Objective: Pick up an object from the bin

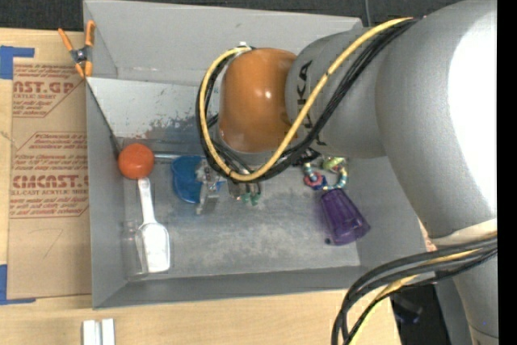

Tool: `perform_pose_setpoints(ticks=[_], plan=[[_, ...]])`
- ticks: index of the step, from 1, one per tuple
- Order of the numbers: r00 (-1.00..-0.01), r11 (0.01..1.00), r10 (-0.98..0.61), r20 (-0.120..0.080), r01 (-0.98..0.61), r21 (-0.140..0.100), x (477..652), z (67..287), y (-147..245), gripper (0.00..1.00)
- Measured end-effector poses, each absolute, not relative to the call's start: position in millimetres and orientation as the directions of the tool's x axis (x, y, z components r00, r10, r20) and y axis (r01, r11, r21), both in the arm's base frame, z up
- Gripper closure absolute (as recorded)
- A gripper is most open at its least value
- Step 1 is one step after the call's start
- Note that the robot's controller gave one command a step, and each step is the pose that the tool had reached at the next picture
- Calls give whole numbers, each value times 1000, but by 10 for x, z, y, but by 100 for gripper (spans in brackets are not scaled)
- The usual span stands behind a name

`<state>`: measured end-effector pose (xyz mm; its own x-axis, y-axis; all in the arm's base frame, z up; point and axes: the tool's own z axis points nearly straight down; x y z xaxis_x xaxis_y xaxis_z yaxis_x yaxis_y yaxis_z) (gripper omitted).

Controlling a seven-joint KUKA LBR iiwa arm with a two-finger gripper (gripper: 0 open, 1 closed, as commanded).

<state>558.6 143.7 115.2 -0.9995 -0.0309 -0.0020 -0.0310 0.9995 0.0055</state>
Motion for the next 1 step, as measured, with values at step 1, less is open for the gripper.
perform_pose_setpoints(ticks=[1], plan=[[-1000,999,-31,-3,-31,6,5588,1268,1438,100]])
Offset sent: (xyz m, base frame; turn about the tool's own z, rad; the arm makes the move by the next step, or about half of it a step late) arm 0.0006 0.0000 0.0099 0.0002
